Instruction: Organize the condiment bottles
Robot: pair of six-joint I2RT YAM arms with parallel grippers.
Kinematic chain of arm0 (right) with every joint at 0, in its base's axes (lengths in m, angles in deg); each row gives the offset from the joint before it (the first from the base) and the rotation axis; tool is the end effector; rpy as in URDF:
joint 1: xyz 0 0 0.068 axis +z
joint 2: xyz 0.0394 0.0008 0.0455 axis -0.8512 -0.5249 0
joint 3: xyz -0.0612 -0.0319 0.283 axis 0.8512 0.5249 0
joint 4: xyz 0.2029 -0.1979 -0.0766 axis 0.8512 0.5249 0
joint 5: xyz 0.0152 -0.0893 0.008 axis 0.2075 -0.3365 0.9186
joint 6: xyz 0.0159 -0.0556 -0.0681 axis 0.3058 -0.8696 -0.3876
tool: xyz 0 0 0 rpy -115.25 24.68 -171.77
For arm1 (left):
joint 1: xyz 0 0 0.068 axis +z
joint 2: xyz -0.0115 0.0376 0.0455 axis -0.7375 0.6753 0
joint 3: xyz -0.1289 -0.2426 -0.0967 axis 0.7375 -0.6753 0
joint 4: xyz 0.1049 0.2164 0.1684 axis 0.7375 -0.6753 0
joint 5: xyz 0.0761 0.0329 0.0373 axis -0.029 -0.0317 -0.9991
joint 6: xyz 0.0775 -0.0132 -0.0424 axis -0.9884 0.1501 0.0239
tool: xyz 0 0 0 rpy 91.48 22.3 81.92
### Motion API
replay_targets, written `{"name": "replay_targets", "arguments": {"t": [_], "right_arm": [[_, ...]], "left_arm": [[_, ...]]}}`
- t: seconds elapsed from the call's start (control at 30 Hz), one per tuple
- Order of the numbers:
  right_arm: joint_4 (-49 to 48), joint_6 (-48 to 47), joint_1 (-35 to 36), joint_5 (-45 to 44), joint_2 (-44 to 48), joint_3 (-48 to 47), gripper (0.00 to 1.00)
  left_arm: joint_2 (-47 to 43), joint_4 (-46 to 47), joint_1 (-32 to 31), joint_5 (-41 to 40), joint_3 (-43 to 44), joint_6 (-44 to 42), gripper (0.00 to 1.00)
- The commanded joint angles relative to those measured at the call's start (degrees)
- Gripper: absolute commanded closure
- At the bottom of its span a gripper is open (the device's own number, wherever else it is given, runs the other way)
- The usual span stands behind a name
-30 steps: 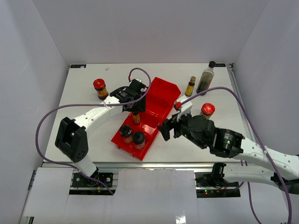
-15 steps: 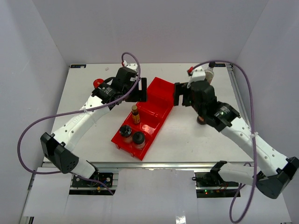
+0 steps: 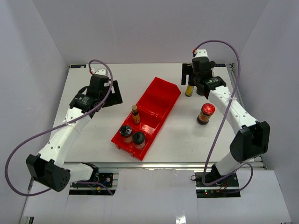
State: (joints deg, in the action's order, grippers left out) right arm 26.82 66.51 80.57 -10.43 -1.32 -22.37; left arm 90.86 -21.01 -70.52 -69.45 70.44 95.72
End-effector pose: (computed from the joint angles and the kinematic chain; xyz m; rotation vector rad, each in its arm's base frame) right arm 0.4138 0.1372 0.3520 -0.0189 2.0393 -0.0619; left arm 0.2935 -0.1047 0.3533 -0.1751 2.3101 -0.1624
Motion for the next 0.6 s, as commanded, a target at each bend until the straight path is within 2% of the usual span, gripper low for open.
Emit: {"name": "replay_targets", "arguments": {"t": [0.0, 0.23, 0.57], "right_arm": [[-6.46, -2.26, -2.85, 2.06, -5.42, -2.48, 0.11], [-7.46, -3.34, -4.72, 1.81, -13.09, -7.93, 0.14], [-9.57, -3.52, -6.23, 2.01, -18.89, -9.53, 0.20]], "left_arm": [[-6.45, 4.12, 0.95, -0.03, -3.10, -0.25, 0.06], [-9.69, 7.28, 1.12, -0.06, -7.54, -0.75, 0.06], [-10.18, 7.69, 1.21, 0.39, -8.60, -1.81, 0.06]]}}
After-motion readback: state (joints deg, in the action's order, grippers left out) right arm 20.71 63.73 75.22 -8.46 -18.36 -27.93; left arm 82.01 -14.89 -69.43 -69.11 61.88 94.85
